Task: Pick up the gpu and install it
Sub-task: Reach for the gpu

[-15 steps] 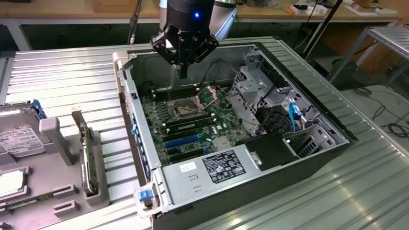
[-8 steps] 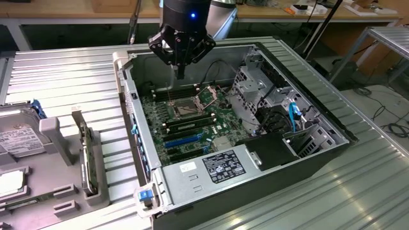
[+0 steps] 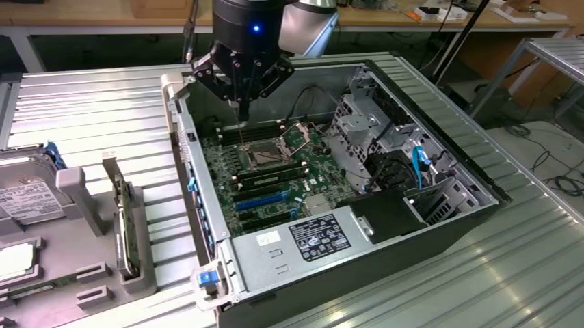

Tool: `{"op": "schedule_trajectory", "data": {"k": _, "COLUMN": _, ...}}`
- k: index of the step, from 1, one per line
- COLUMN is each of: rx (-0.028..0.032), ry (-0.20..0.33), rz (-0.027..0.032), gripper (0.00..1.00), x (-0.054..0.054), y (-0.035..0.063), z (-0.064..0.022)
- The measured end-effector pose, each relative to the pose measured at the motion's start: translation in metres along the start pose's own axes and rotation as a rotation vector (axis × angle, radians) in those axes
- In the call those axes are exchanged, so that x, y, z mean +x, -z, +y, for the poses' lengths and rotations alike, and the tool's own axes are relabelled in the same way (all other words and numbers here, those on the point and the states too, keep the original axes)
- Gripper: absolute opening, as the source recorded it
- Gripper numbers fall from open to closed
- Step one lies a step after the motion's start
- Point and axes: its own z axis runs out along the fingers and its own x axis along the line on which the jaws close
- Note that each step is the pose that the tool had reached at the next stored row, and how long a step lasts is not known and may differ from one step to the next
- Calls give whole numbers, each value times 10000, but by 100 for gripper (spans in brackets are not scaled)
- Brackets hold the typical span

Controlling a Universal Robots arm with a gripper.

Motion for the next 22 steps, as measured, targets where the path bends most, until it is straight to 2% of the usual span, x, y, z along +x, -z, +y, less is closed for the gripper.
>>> {"op": "schedule_trajectory", "data": {"k": 6, "rx": -2, "ry": -2, "rz": 0, "gripper": 11, "x": 54, "y": 4, "z": -54}}
{"op": "schedule_trajectory", "data": {"k": 14, "rx": -1, "ry": -2, "rz": 0, "gripper": 11, "x": 73, "y": 5, "z": -66}}
{"op": "schedule_trajectory", "data": {"k": 22, "rx": -2, "ry": -2, "rz": 0, "gripper": 11, "x": 206, "y": 12, "z": -147}}
